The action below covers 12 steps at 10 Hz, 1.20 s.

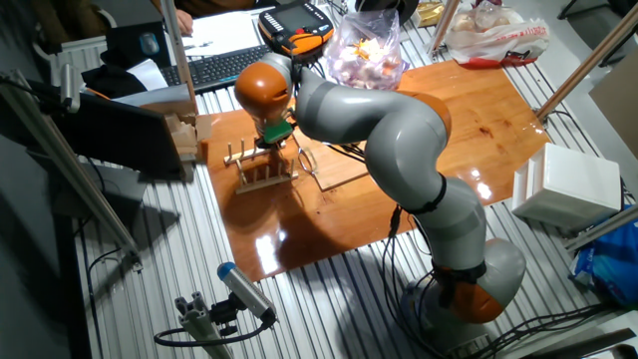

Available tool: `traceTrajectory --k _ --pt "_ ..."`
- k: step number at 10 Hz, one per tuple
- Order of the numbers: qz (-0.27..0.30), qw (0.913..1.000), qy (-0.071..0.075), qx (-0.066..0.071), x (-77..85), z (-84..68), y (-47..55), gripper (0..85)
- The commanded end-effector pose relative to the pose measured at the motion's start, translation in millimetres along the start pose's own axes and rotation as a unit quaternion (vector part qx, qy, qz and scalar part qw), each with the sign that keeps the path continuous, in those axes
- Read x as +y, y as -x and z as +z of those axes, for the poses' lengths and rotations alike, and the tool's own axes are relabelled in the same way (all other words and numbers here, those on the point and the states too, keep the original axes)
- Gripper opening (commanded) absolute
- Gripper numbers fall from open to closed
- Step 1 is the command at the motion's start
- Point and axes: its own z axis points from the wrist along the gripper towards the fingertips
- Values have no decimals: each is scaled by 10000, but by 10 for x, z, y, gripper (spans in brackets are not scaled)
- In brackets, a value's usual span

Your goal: Chop the potatoes

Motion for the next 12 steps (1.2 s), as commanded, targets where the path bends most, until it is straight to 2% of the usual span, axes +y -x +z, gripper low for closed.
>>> traceTrajectory --k 1,2,3,4,5,6,7,9,10,12 --pt "23 10000 92 1 -5 -11 4 0" --pt "70 9997 224 12 -13 -41 18 0" --pt "76 9995 306 92 -30 -100 39 0" --pt "95 9985 482 228 -57 -201 74 0" --pt "146 9968 720 325 -71 -335 111 0" --pt "149 9948 907 435 -85 -532 134 0" --pt "147 9941 984 430 -94 -703 93 0" --pt "320 9932 1073 308 -110 -926 -127 0" --pt "427 9922 1134 288 -125 -963 -206 0" --pt "446 9912 1212 302 -201 -973 -224 0"
